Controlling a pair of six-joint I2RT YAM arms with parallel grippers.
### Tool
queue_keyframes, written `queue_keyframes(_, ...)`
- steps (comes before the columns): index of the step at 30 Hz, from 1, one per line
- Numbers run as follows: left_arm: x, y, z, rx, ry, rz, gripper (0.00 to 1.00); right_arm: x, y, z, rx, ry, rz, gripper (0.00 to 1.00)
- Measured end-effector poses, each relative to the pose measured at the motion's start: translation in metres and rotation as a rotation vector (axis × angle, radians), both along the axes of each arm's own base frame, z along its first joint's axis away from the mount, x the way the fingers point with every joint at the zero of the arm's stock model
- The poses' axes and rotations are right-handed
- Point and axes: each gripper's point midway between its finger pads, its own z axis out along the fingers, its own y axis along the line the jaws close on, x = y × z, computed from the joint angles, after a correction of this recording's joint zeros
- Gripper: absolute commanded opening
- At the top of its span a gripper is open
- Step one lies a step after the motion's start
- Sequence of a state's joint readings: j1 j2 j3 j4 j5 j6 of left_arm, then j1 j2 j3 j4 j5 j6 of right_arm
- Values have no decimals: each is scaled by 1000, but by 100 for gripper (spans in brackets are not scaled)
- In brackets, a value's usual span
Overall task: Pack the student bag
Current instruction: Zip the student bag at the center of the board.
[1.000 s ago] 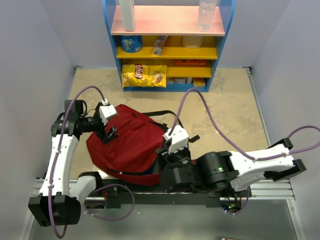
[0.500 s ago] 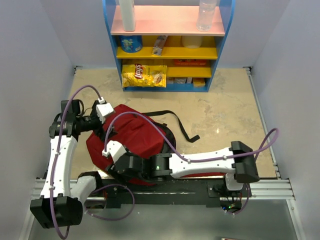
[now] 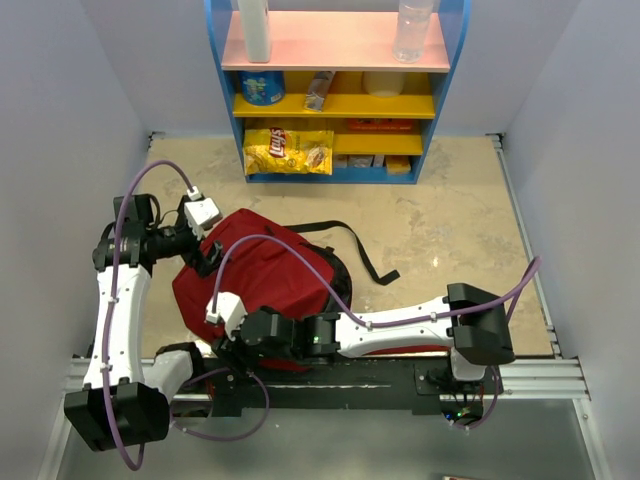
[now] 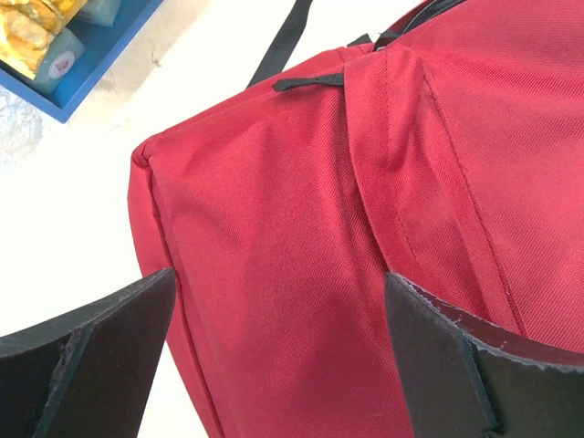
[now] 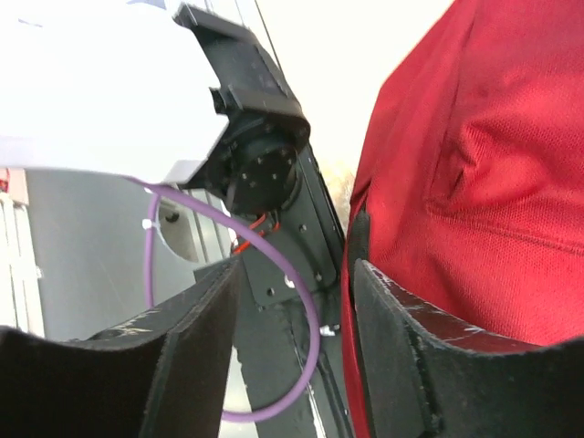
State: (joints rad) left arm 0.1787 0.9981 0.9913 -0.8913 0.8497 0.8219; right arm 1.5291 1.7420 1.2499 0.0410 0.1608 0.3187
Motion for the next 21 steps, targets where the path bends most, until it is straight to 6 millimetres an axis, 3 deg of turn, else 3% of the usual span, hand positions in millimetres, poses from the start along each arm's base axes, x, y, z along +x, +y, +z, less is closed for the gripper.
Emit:
queue_keyframes(7, -2, -2, 1, -17, 2, -11, 100, 7, 5, 4, 28, -23, -30, 41)
queue_keyframes(16, -6, -7, 6, -33, 3, -36, 100, 26, 4, -32, -53, -80, -116, 33)
queue_keyframes(21, -8, -8, 6, -33, 3, -45, 100, 30, 4, -32, -55, -90, -137, 27)
